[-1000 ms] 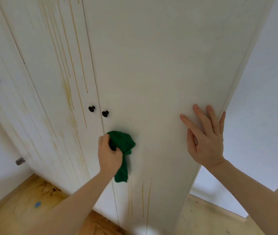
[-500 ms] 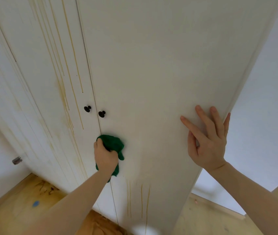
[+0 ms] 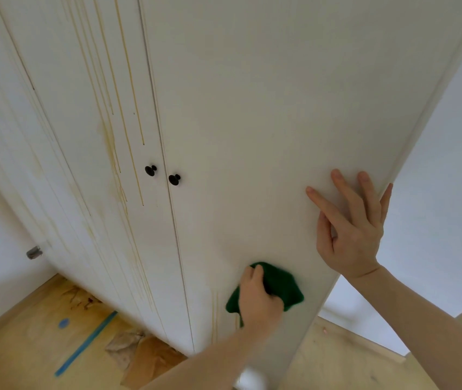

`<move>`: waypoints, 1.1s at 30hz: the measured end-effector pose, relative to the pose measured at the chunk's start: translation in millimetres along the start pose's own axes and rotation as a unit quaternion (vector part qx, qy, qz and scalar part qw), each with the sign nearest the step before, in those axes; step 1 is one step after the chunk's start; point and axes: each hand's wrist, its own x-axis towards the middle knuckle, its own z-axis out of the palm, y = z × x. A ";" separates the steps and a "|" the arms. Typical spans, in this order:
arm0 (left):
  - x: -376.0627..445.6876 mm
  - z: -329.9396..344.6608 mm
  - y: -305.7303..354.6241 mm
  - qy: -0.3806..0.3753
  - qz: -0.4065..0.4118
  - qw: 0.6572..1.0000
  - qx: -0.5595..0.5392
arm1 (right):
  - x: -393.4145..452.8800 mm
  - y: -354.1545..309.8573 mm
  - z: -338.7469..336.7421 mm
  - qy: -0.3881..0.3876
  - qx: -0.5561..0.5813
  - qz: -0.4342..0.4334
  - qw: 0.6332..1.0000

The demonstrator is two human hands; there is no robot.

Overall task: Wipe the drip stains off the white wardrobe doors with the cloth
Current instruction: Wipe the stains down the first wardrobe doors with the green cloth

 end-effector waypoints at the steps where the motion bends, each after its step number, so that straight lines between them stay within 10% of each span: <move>1: -10.0 10.3 12.7 -0.024 -0.007 1.000 -0.006 | 0.1 0.5 -0.2 0.000 0.000 -0.001 1.000; 8: -35.9 18.2 47.3 -0.093 -0.017 0.993 -0.072 | 0.1 -0.2 -10.6 -0.049 0.004 -0.003 0.999; 22: 54.1 -132.0 -14.6 0.136 0.030 0.986 -0.096 | -67.5 -42.9 -71.6 -0.187 0.116 0.162 0.962; 33: 100.1 -129.6 -45.6 0.161 -0.122 0.976 -0.077 | -96.3 -62.7 -32.2 -0.268 0.029 0.210 0.940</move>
